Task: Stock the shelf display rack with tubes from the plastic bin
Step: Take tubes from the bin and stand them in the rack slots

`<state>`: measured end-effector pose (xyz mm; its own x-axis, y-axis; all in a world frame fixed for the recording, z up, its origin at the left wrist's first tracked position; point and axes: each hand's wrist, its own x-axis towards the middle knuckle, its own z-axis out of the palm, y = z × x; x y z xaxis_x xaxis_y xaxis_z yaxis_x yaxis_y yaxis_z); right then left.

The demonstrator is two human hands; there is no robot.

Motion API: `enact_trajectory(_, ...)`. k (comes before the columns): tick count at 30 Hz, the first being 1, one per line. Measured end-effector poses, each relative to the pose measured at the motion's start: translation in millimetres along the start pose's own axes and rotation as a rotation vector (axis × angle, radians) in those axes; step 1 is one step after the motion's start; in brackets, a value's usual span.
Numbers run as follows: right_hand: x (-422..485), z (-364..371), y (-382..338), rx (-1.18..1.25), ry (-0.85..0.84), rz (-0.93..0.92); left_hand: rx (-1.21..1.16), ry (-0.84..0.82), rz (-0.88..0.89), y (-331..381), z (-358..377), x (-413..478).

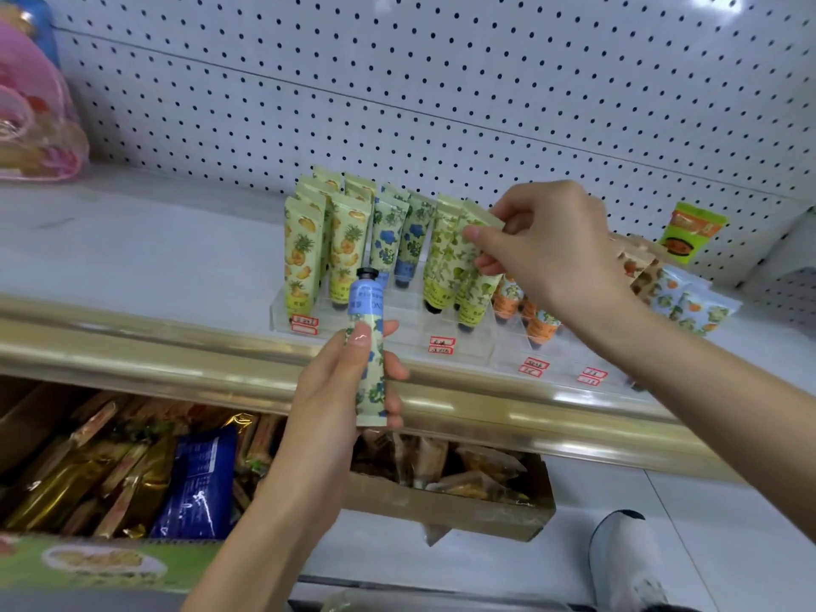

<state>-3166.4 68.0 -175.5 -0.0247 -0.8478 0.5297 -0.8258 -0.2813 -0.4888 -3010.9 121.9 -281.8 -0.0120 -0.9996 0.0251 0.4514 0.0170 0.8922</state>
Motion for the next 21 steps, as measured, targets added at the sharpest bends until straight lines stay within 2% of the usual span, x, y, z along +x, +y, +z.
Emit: enact_trajectory(21,12,9,4,-0.196,-0.092,-0.004,-0.047,0.055,0.020,1,-3,1)
